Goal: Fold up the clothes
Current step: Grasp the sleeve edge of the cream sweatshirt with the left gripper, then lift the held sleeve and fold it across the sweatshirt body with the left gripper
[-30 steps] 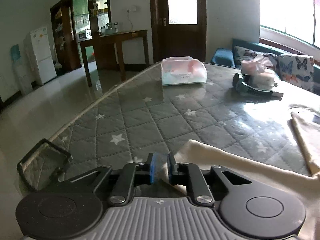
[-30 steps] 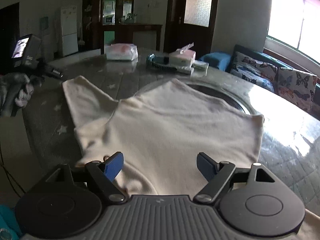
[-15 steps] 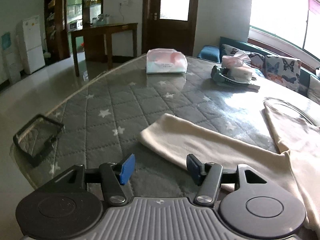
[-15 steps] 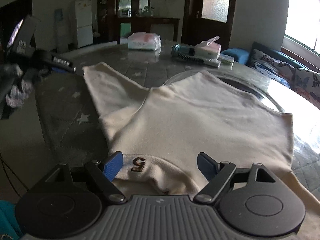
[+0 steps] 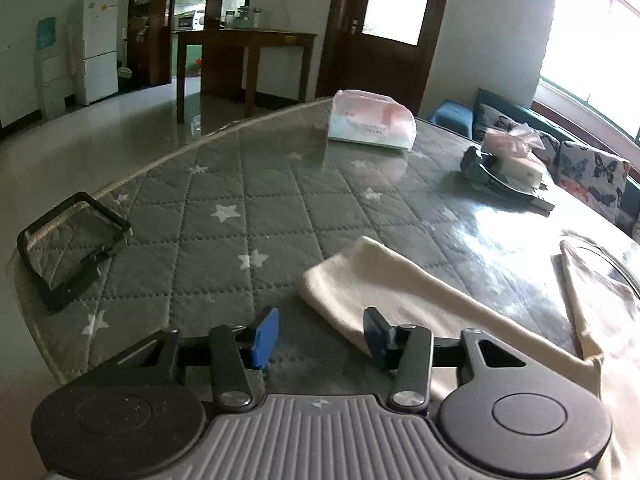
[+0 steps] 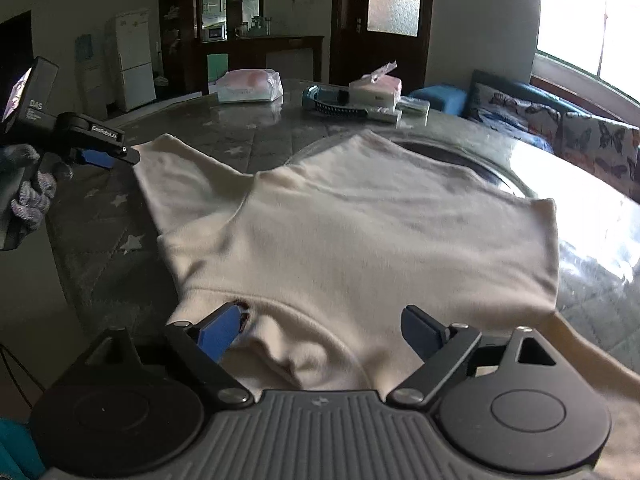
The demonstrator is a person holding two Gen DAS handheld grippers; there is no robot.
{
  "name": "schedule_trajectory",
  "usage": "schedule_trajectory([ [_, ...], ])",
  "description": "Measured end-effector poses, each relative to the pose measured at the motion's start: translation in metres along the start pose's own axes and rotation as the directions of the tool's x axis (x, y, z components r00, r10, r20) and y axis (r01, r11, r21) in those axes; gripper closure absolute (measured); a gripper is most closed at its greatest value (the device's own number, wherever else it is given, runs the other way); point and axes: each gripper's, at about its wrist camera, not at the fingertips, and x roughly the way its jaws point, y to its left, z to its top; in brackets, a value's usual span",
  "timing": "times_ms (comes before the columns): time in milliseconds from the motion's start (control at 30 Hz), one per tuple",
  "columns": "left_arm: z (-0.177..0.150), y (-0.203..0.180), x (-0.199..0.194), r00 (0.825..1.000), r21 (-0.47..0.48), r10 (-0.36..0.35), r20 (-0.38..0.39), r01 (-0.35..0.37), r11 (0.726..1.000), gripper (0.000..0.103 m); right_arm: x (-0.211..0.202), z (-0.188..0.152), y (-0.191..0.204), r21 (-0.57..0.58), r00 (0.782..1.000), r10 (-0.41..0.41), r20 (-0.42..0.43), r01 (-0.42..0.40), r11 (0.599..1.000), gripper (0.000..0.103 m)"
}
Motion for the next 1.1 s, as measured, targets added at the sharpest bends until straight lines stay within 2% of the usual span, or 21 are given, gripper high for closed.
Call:
schedule_trajectory([
  [167, 0.003, -0.001, 0.006, 1.000, 0.008, 0.019, 0.015, -0.019, 1.000, 0.090, 0.001, -0.004, -0.002, 0.026, 1.000, 0.008, -0.007, -0.007, 1.000, 0.007],
  [233, 0.005, -0.001, 0.005, 1.000, 0.001, 0.007, 0.024, -0.007, 1.000, 0.097, 0.002, -0.006, -0.003, 0.043, 1.000, 0.017, -0.011, -0.016, 0.999, 0.004],
  [300, 0.009, -0.002, 0.002, 0.999, -0.004, -0.010, 0.039, 0.011, 1.000, 0.099, 0.003, -0.008, -0.005, 0.057, 1.000, 0.018, -0.017, -0.017, 0.998, 0.000],
  [367, 0.012, -0.004, -0.002, 0.998, -0.008, -0.027, 0.054, 0.028, 1.000, 0.099, 0.004, -0.010, -0.006, 0.063, 1.000, 0.019, -0.014, -0.018, 0.998, 0.000],
  [467, 0.021, -0.018, -0.021, 0.991, 0.020, -0.094, 0.097, 0.092, 0.996, 0.099, 0.005, -0.009, -0.006, 0.061, 1.000, 0.020, -0.020, -0.019, 0.998, 0.000],
  [567, 0.028, -0.034, -0.042, 0.976, 0.057, -0.168, 0.137, 0.161, 0.985, 0.099, 0.005, -0.009, -0.006, 0.055, 0.999, 0.023, -0.026, -0.022, 0.998, 0.000],
  [700, 0.036, -0.067, -0.073, 0.943, 0.131, -0.285, 0.171, 0.265, 0.955, 0.099, 0.004, -0.008, -0.006, 0.049, 0.999, 0.029, -0.032, -0.028, 0.998, 0.000],
  [867, 0.038, -0.114, -0.112, 0.888, 0.248, -0.423, 0.178, 0.375, 0.893, 0.099, 0.001, -0.007, -0.008, 0.059, 0.999, 0.034, -0.018, -0.033, 0.998, 0.000],
  [1100, 0.020, -0.189, -0.148, 0.791, 0.403, -0.601, 0.116, 0.515, 0.756, 0.099, -0.013, -0.006, -0.015, 0.077, 0.999, 0.006, 0.033, -0.009, 0.997, 0.000],
])
